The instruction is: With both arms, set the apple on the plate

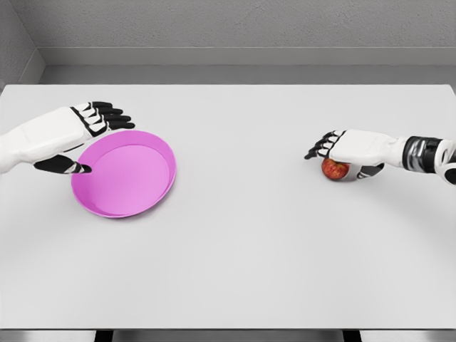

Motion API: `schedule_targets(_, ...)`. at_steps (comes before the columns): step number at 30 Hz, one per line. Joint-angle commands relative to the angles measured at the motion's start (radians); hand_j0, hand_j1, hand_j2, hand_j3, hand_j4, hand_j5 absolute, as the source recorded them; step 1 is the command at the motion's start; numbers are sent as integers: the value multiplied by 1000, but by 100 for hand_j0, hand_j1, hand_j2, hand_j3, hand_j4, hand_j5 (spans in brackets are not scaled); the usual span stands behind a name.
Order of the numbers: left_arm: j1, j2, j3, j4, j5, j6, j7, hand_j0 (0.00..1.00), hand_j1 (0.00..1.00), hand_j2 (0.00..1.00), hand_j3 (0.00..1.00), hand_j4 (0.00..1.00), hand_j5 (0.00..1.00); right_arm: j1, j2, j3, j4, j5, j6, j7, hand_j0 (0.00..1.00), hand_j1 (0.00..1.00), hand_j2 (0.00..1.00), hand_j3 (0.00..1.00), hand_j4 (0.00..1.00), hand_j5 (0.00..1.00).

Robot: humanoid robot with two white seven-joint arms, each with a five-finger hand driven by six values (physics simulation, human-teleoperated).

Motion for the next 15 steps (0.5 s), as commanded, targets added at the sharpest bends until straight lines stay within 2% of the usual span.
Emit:
schedule_targets(1, 0, -4, 1, -1, -5, 1, -1, 100, 100, 100, 100, 100, 100, -2, 1, 0, -5, -4, 2, 0, 94, 94, 94, 94, 94, 94)
schedule_targets(6, -2, -8, -1, -1, -14, 1, -7, 100, 100, 100, 100, 100, 100, -2, 0, 0, -5, -3, 2, 0, 87, 87, 87, 87, 87, 87)
schedule_targets(15, 0, -8, -1, -1, -19, 1, -7, 100, 100, 100, 100, 100, 100, -2, -4, 14, -7, -1, 2, 0, 82, 82, 82, 82, 82, 82)
